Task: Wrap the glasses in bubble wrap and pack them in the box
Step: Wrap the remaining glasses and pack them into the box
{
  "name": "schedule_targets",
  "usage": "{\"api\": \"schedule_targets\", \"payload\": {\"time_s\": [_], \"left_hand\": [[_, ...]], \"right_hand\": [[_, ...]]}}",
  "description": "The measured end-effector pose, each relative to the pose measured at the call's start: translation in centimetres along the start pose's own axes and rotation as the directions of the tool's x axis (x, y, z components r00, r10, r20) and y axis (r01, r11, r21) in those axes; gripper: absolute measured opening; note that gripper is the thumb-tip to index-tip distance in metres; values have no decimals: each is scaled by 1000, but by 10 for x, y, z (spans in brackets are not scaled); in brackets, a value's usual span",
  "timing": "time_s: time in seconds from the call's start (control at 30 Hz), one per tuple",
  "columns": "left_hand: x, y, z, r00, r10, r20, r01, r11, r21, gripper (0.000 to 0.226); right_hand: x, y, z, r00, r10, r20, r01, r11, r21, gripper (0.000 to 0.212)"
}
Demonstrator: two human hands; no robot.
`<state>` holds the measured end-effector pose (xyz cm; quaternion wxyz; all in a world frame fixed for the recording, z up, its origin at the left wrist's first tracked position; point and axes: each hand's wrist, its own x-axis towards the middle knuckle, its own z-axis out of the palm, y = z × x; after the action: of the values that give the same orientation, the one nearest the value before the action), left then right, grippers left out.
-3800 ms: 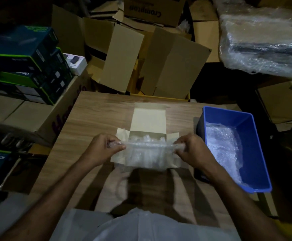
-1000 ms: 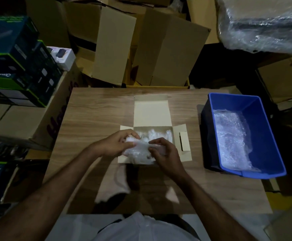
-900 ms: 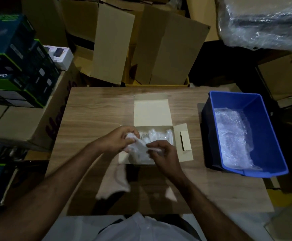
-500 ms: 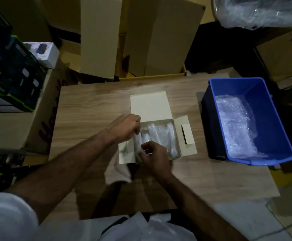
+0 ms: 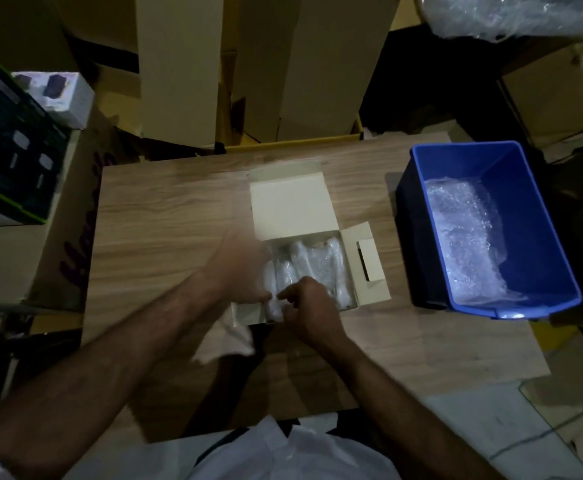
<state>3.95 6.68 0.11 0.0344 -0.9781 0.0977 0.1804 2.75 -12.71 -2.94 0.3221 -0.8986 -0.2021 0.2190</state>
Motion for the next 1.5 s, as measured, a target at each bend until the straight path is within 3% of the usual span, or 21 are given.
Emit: {"api": "schedule_targets", "payload": {"time_s": [0.1,0.17,0.27,0.37,0.57,0.7,0.9,1.0,1.17,1.37,1.5], "left_hand": [[-12,16,8,991,-83,-104,75,995,-71,84],[-12,27,12,989,-115,-93,111,993,-45,79],[-2,42,9,988,-155,-12,155,986,57,77],[6,52,5,976,-213,39,204,964,168,63],[8,62,12,963,-256,82,238,954,182,53],[5,65,19,962,-270,45,260,952,158,68],[-6,70,27,970,-239,-36,242,962,126,95],[-8,70,20,965,-260,-39,262,962,75,99],[-14,90,-9,927,-293,-234,258,951,-171,83],[11,130,-38,902,-205,-381,170,977,-126,88],[44,168,-61,850,-172,-497,63,972,-228,82]], "right_hand": [[3,11,-30,990,-27,-138,26,1000,-9,43],[16,15,-54,992,-130,-4,126,966,-225,66],[42,15,-74,941,-161,297,315,738,-597,88],[55,21,-69,897,-188,400,428,596,-680,89],[61,33,-52,893,-224,391,432,673,-601,87],[57,40,-48,896,-275,349,431,725,-537,79],[53,50,-57,885,-312,346,445,784,-433,89],[42,50,-71,891,-353,286,444,810,-385,83],[20,50,-104,901,-430,60,414,811,-413,70],[-2,75,-165,899,-418,-132,319,830,-457,65],[-19,115,-209,892,-378,-247,238,858,-455,60]]}}
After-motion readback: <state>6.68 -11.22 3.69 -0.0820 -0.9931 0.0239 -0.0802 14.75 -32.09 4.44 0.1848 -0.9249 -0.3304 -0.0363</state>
